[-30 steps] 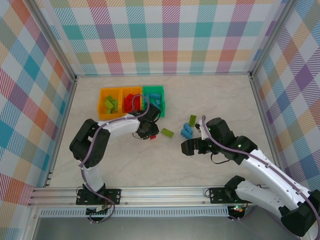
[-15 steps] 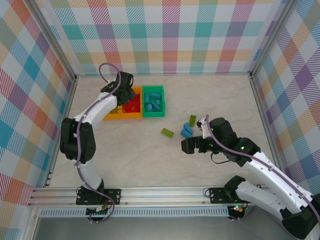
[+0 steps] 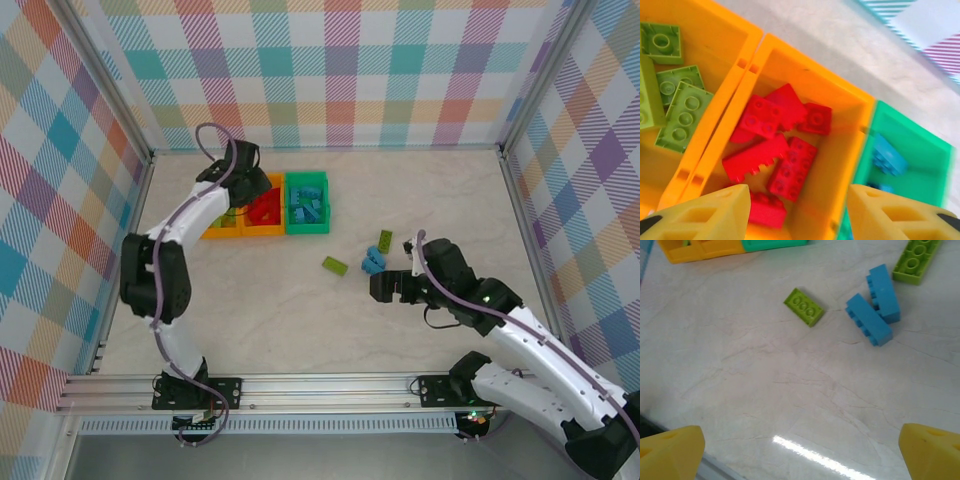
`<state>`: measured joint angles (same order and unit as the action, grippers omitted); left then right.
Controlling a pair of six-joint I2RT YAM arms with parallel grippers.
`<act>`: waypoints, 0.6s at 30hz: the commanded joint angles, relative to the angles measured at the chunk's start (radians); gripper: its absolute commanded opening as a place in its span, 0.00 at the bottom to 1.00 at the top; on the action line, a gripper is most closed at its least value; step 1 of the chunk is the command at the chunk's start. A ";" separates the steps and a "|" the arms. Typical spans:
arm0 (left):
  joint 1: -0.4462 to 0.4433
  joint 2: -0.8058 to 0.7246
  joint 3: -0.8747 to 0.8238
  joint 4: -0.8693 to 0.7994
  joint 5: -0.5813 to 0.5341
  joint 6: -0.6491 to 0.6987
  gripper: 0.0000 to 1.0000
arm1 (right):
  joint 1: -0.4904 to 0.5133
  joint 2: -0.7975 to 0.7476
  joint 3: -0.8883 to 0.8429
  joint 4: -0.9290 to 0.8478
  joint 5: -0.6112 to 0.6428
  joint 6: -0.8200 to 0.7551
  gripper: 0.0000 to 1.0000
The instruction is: Sort the legos into containers by color
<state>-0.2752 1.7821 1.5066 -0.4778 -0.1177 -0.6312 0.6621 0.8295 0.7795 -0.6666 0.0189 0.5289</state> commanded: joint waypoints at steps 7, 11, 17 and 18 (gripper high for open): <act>-0.232 -0.511 -0.171 -0.047 0.126 0.479 0.52 | -0.022 0.262 0.000 0.127 0.134 -0.106 1.00; -0.243 -0.677 -0.254 -0.073 0.367 0.648 0.54 | -0.059 0.432 0.029 0.189 0.101 -0.163 0.99; -0.270 -0.851 -0.434 -0.172 0.626 1.180 0.66 | -0.091 0.616 0.043 0.322 0.058 -0.198 0.89; -0.278 -0.867 -0.466 -0.187 0.633 1.258 0.71 | -0.093 0.638 0.042 0.350 0.053 -0.208 0.85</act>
<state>-0.5358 0.9432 1.1091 -0.5686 0.3660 0.2752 0.5781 1.4296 0.7876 -0.4271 0.1097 0.3725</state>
